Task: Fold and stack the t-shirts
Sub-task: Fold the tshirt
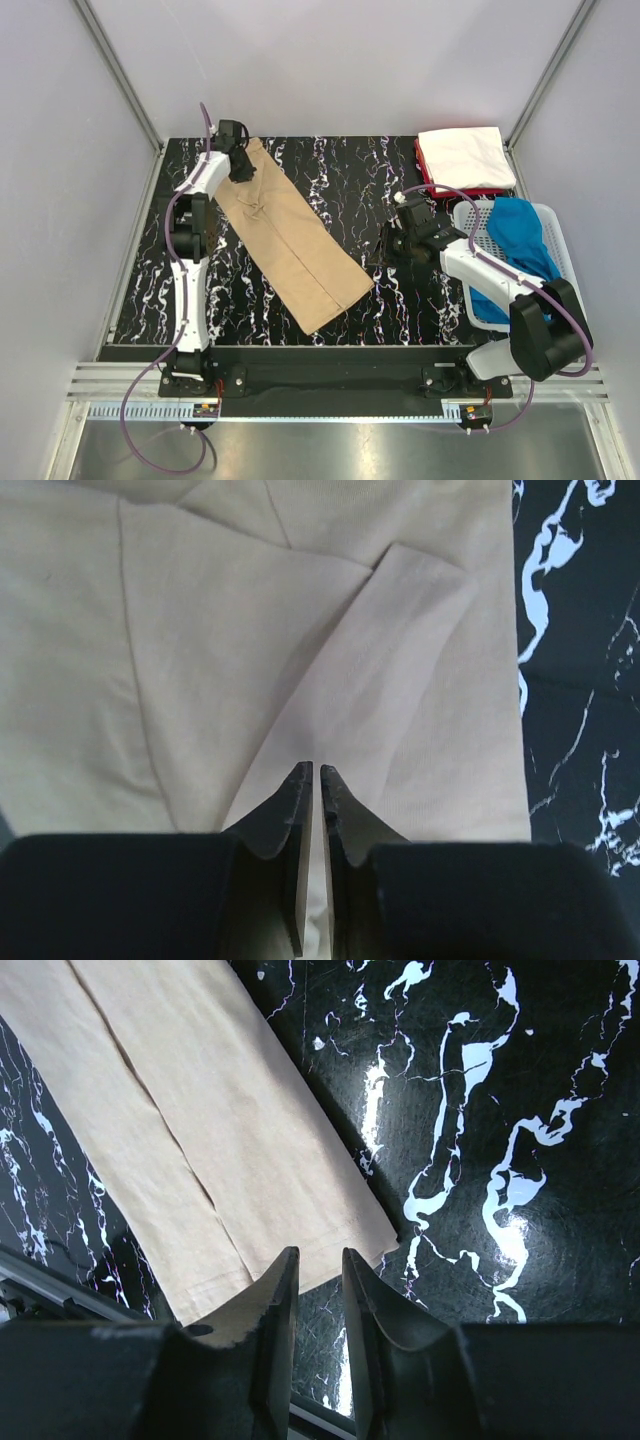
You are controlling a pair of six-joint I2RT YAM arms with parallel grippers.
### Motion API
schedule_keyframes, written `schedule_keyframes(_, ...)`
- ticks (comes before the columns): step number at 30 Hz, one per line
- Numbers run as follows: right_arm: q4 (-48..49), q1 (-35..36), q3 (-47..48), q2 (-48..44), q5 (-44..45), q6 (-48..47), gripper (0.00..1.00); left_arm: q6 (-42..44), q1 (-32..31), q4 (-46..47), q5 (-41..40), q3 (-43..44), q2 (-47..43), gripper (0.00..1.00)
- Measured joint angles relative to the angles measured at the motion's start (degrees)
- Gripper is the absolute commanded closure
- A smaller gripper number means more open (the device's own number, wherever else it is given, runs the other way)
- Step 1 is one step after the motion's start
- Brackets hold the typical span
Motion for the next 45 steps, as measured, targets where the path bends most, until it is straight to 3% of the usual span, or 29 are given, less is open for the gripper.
schedule_keyframes(12, 0.1, 0.0, 0.0, 0.1, -0.4, 0.2, 0.68, -0.4, -0.9, 0.7, 3.6, 7.6, 7.3, 0.85)
schedule_keyframes(23, 0.2, 0.0, -0.8, -2.9, -0.3, 0.2, 0.69, -1.0, -9.4, 5.1, 7.5, 10.5, 9.9, 0.81)
schedule_keyframes(31, 0.2, 0.0, -0.8, -4.3, -0.2, 0.7, 0.68, -4.0, -15.0, 12.5, 15.7, 11.4, 12.7, 0.8)
schedule_keyframes(40, 0.2, 0.0, -0.7, -4.2, 0.3, 0.6, 0.68, -9.4, -14.2, 19.0, 22.1, 19.7, 19.6, 0.79)
schedule_keyframes(45, 0.2, 0.0, -0.7, -2.3, 0.3, 0.7, 0.68, -12.9, -11.1, 25.6, 25.6, 15.5, 16.9, 0.67)
